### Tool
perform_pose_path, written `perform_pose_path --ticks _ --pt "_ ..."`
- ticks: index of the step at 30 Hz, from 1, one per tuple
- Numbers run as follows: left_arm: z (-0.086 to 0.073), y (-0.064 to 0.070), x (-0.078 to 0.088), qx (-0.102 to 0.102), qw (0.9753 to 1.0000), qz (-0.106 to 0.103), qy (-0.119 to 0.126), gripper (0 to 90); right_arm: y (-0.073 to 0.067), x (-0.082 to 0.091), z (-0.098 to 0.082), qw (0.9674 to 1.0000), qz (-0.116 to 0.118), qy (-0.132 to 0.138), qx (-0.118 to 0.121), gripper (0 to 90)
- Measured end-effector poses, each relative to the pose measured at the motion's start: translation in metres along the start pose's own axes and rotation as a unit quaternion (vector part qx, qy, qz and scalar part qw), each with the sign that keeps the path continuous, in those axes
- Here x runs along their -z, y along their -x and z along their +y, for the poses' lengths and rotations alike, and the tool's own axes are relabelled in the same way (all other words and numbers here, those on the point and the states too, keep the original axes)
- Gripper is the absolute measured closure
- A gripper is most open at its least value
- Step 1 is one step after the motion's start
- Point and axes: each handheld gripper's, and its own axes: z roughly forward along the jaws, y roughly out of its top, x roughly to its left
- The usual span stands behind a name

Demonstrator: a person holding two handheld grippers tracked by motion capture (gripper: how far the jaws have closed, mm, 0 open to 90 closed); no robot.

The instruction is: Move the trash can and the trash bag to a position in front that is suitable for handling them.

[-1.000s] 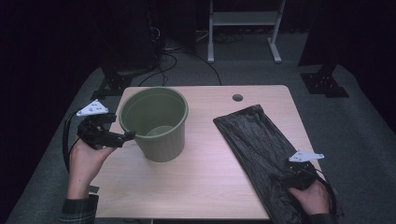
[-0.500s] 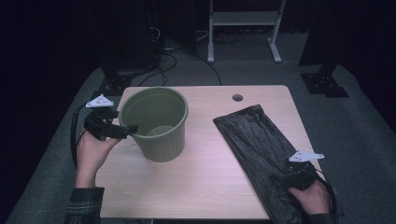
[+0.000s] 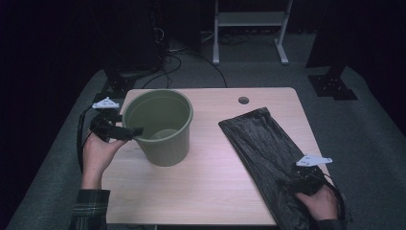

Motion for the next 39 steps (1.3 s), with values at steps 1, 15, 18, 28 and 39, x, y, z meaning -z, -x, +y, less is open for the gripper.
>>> perform_pose_path --ticks 1,15,18,28,39 --pt "0.000 0.001 0.000 0.000 1.0000 0.000 -0.001 0.0 0.000 0.000 0.000 1.0000 0.000 0.000 0.000 5.9" --pt "0.004 0.019 -0.008 -0.017 0.9996 -0.025 0.001 0.0 0.000 0.000 0.000 1.0000 0.000 0.000 0.000 5.9" --pt "0.005 0.025 -0.010 -0.022 0.9992 -0.032 0.003 0.0 0.000 0.000 0.000 1.0000 0.000 0.000 0.000 5.8" --pt "0.009 0.044 -0.019 -0.038 0.9981 -0.049 0.003 0.0 0.000 0.000 0.000 1.0000 0.000 0.000 0.000 5.8" --pt "0.011 0.070 -0.027 -0.054 0.9954 -0.079 0.001 0.0 0.000 0.000 0.000 1.0000 0.000 0.000 0.000 5.8"
